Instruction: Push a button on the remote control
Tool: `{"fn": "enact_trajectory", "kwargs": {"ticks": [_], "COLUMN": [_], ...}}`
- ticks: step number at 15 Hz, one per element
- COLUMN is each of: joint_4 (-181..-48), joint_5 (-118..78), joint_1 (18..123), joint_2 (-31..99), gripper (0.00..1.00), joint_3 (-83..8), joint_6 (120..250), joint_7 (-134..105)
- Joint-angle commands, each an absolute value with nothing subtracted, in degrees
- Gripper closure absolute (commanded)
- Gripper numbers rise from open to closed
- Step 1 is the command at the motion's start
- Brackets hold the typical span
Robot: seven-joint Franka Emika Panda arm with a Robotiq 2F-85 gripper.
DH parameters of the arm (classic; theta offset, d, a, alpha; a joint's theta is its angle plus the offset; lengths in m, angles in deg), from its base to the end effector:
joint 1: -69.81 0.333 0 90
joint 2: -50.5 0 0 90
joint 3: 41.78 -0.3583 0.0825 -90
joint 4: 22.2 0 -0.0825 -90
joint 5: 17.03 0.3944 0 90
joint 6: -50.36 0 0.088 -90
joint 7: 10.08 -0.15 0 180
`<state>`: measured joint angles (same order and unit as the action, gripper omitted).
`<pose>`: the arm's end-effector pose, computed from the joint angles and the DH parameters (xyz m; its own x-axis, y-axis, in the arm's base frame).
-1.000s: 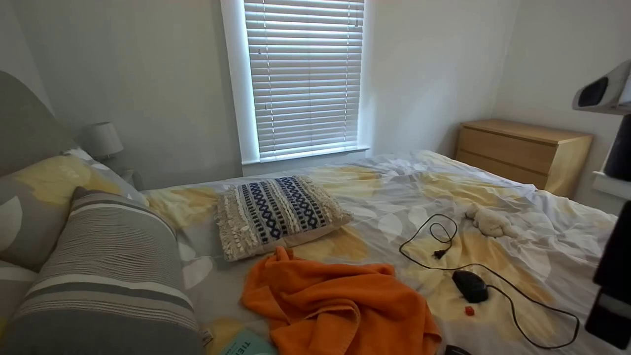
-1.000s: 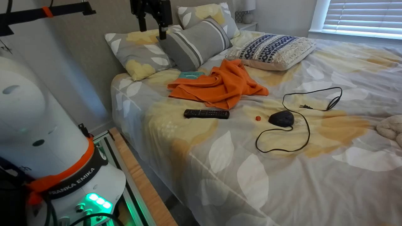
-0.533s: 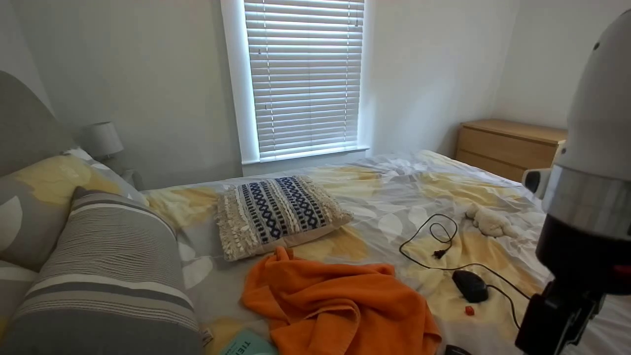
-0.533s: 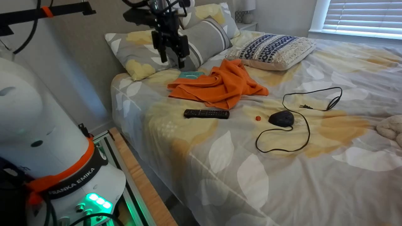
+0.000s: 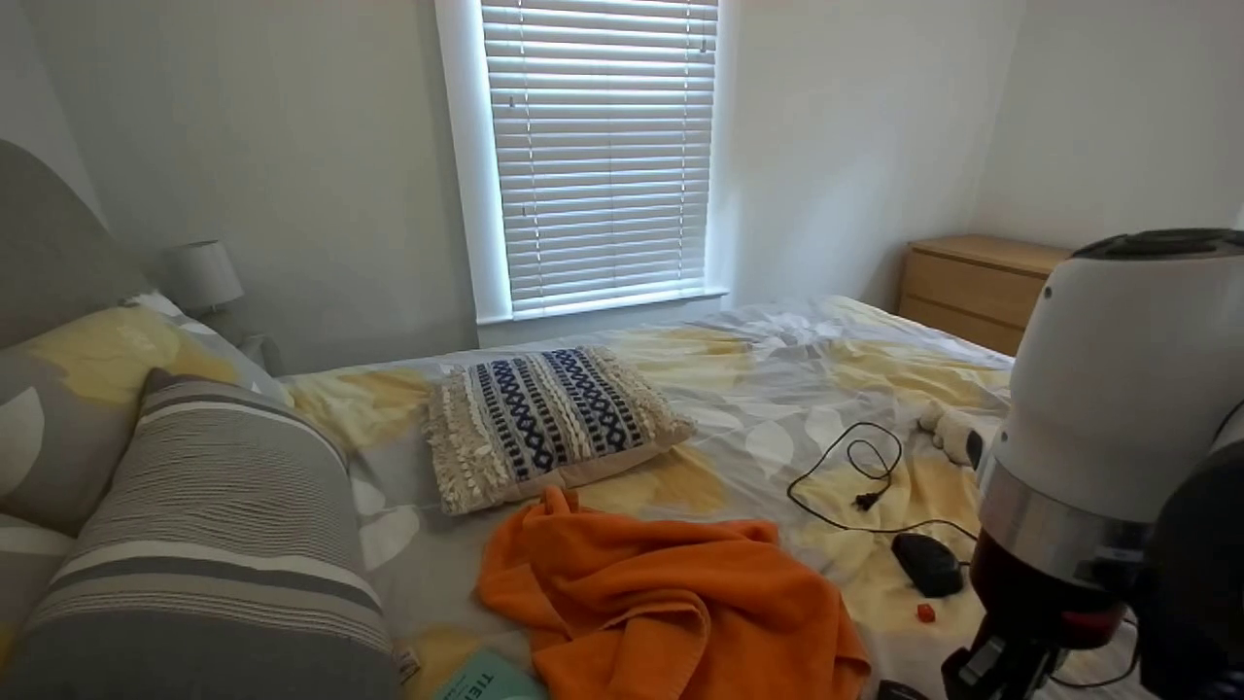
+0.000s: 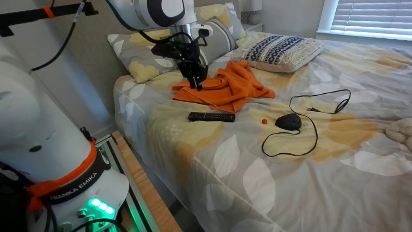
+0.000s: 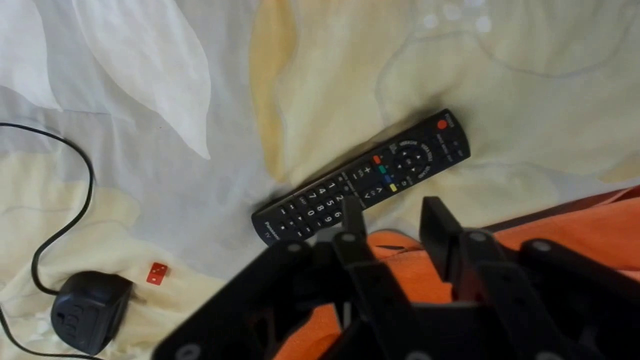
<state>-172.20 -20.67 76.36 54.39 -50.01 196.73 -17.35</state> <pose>0.4210 0.1096 0.2648 0.9831 0.1827 0.0081 0.1822 -0.9823 0.0444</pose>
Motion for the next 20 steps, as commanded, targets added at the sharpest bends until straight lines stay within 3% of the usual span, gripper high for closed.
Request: {"fn": "enact_trajectory", "kwargs": {"ticks": [1,3,12,20], "joint_4": [-170.7,-170.3,-169.9,-167.9], "joint_5": [-28.2,-31.9,-34.8,-21.4], "joint_1": [75.8,76.4,77.8,76.8], "joint_2": [47.7,45.2,43.7,33.6], "gripper": [0.92,1.0,1.0,1.0], "joint_3": [-50.0,-49.2,-46.8,-49.3], "joint_6": [201.6,205.7,208.5,219.1], "joint_7": [-25.3,-30.4,-33.3,-23.1]}}
